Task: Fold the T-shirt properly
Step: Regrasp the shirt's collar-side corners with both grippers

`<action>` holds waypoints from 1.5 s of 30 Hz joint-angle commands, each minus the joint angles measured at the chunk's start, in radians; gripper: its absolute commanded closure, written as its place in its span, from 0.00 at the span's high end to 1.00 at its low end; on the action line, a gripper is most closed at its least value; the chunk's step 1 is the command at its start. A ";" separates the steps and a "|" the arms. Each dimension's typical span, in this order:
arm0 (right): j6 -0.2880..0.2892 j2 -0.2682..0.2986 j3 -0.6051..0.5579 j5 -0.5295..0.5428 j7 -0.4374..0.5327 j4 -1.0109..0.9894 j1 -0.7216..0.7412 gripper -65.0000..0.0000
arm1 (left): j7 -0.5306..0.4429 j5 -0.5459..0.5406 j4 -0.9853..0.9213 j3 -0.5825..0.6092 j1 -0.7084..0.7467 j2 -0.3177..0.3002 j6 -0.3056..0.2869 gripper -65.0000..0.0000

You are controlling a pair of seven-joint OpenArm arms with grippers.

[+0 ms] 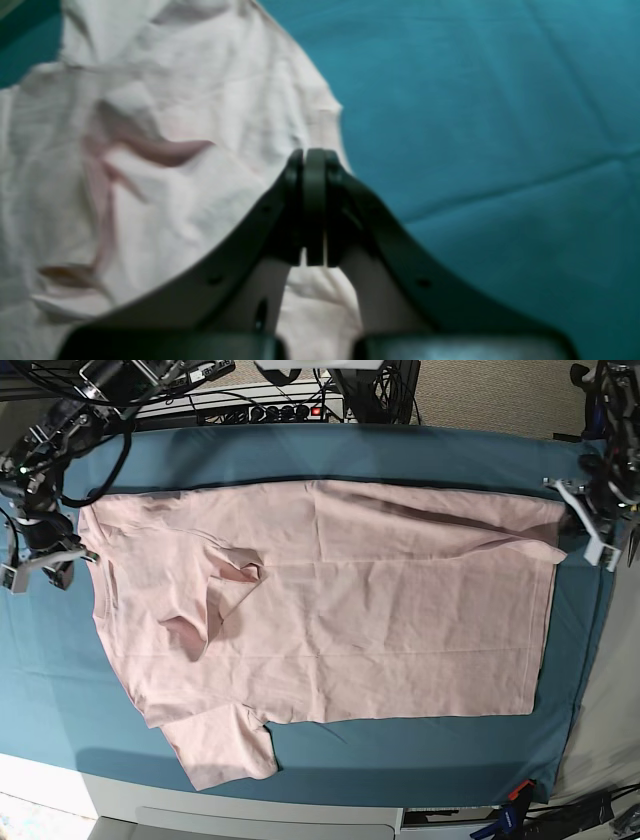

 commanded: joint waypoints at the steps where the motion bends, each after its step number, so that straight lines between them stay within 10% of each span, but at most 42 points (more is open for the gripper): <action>1: 0.000 0.023 0.002 0.018 0.026 0.018 0.005 0.00 | -0.021 0.005 0.005 0.013 -0.021 -0.010 -0.001 0.00; 16: 0.000 0.029 -0.001 0.040 0.001 0.018 -0.072 0.00 | -0.077 0.058 -0.173 0.106 -0.243 0.011 0.049 0.00; 21: 0.000 0.052 0.000 0.101 -0.082 0.018 -0.185 0.00 | 0.056 -0.029 -0.173 0.055 -0.210 -0.028 0.046 0.00; 26: -0.006 0.077 0.018 0.138 -0.152 0.018 -0.321 0.50 | 0.150 -0.100 -0.171 0.050 -0.121 -0.084 0.006 0.38; 34: -0.106 0.046 0.263 0.175 -0.100 0.014 -0.393 0.51 | 0.119 -0.118 -0.129 -0.153 -0.007 -0.050 0.078 0.43; 45: -0.103 0.051 0.304 0.294 -0.095 -0.345 -0.208 0.51 | 0.162 -0.225 -0.129 -0.202 0.009 -0.043 -0.026 0.37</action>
